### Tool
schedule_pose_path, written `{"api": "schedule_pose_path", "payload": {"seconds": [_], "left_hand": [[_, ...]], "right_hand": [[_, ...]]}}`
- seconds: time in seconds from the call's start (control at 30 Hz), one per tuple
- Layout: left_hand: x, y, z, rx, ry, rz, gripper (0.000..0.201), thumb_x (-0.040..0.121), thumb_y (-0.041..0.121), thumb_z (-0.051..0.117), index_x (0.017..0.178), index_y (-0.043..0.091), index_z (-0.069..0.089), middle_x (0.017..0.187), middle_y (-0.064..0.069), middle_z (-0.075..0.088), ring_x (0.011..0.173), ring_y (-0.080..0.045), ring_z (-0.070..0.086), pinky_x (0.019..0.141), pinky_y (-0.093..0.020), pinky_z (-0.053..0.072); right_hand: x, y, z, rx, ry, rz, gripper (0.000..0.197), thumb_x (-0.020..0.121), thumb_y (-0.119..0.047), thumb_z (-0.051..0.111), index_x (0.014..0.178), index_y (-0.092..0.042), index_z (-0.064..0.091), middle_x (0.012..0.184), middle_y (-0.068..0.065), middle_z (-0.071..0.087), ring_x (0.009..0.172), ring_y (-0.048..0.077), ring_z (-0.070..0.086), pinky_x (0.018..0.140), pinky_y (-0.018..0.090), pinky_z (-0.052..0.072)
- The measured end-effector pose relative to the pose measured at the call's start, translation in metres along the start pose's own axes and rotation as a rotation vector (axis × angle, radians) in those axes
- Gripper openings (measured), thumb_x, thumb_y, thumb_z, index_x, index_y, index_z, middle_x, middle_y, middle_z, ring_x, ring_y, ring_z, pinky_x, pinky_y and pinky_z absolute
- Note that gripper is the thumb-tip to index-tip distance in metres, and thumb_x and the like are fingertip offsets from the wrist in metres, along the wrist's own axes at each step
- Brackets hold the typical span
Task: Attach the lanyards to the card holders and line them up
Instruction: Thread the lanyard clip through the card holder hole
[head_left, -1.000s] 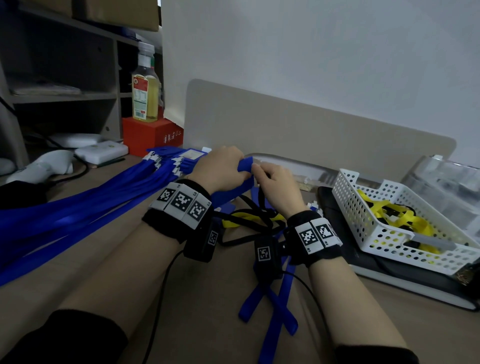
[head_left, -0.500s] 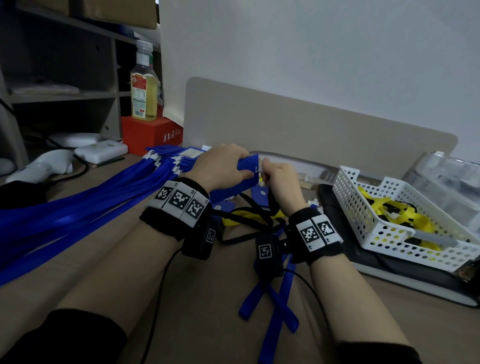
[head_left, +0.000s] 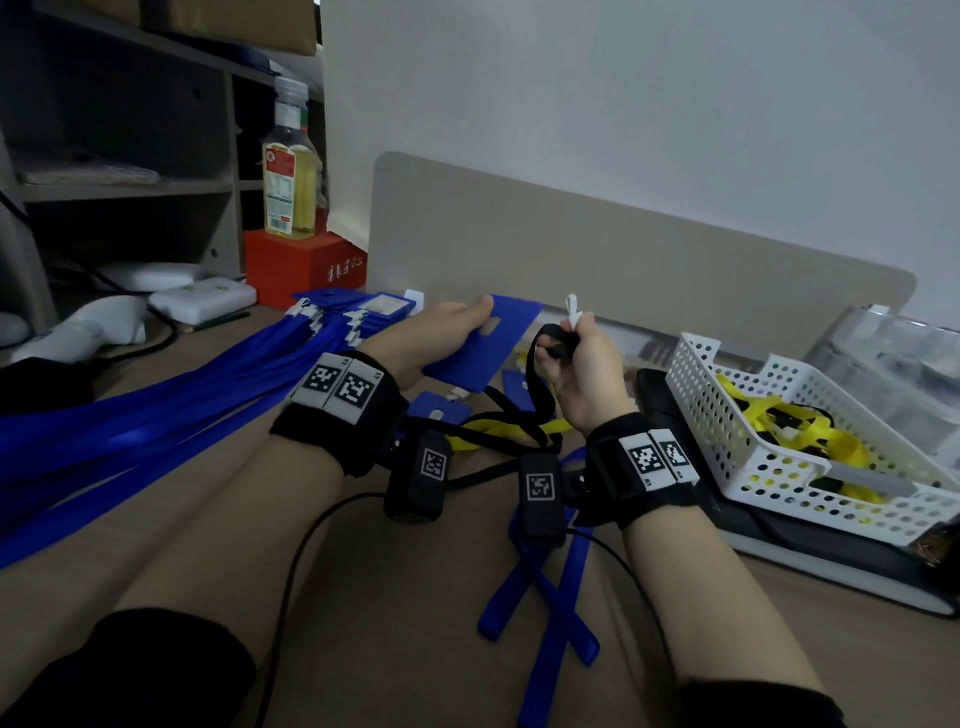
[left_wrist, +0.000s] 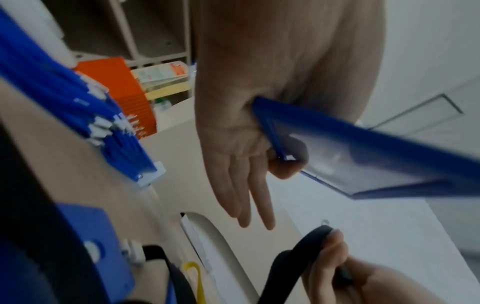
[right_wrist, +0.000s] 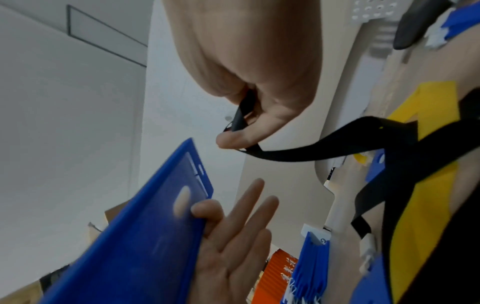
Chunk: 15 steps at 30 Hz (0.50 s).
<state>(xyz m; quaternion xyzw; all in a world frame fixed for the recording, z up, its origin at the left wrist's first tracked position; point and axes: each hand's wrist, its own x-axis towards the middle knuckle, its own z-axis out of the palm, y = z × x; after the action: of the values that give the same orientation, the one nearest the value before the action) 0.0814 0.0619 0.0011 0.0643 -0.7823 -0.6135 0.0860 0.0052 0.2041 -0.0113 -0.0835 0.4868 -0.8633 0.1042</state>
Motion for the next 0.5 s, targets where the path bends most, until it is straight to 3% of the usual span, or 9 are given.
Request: {"api": "schedule_pose_path", "payload": {"seconds": [0.13,0.2,0.27,0.37,0.43,0.5], "left_hand": [[-0.001,-0.001,0.004,-0.411,-0.022,-0.024,0.047,0.102,0.045,0.032,0.126,0.010,0.052,0.123,-0.014,0.064,0.115,-0.022,0.061,0.101,-0.035,0.045],[0.000,-0.001,0.011,-0.452,-0.020,-0.037,0.053,0.102,0.047,0.029,0.132,0.008,0.049,0.127,-0.017,0.061,0.115,-0.024,0.059,0.100,-0.034,0.044],[0.000,-0.002,0.019,-0.478,-0.021,-0.065,0.055,0.102,0.048,0.027,0.128,0.006,0.052,0.127,-0.021,0.058,0.110,-0.027,0.055,0.093,-0.033,0.046],[-0.001,-0.004,0.029,-0.504,-0.049,-0.100,0.054,0.104,0.046,0.024,0.125,0.007,0.053,0.112,-0.021,0.060,0.098,-0.030,0.058,0.081,-0.033,0.052],[-0.002,-0.005,0.030,-0.491,-0.076,-0.108,0.052,0.105,0.044,0.021,0.116,0.006,0.054,0.086,-0.018,0.066,0.074,-0.027,0.065,0.063,-0.030,0.057],[-0.005,-0.004,0.029,-0.444,-0.071,-0.127,0.051,0.104,0.044,0.021,0.094,0.006,0.053,0.058,-0.009,0.062,0.049,-0.020,0.063,0.046,-0.024,0.052]], "right_hand": [[-0.003,0.000,0.003,0.121,-0.040,0.044,0.030,0.104,-0.026,0.036,0.081,-0.009,0.048,0.072,0.005,0.049,0.059,0.012,0.054,0.048,0.019,0.052],[-0.004,-0.001,0.007,0.175,-0.069,0.086,0.031,0.104,-0.027,0.037,0.081,-0.009,0.049,0.070,0.004,0.050,0.055,0.011,0.056,0.048,0.019,0.052],[-0.004,-0.001,0.010,0.262,-0.099,0.139,0.032,0.103,-0.028,0.038,0.081,-0.008,0.049,0.070,0.006,0.052,0.049,0.011,0.060,0.047,0.020,0.052],[-0.002,-0.003,0.011,0.370,-0.114,0.162,0.032,0.103,-0.030,0.038,0.083,-0.007,0.050,0.067,0.008,0.059,0.053,0.013,0.063,0.049,0.022,0.054],[0.000,-0.005,0.011,0.419,-0.088,0.120,0.033,0.104,-0.030,0.036,0.084,-0.006,0.049,0.062,0.009,0.062,0.057,0.015,0.066,0.051,0.025,0.056],[0.003,-0.008,0.008,0.473,-0.027,0.049,0.032,0.104,-0.029,0.036,0.085,-0.006,0.048,0.069,0.012,0.063,0.064,0.019,0.068,0.055,0.029,0.059]]}}
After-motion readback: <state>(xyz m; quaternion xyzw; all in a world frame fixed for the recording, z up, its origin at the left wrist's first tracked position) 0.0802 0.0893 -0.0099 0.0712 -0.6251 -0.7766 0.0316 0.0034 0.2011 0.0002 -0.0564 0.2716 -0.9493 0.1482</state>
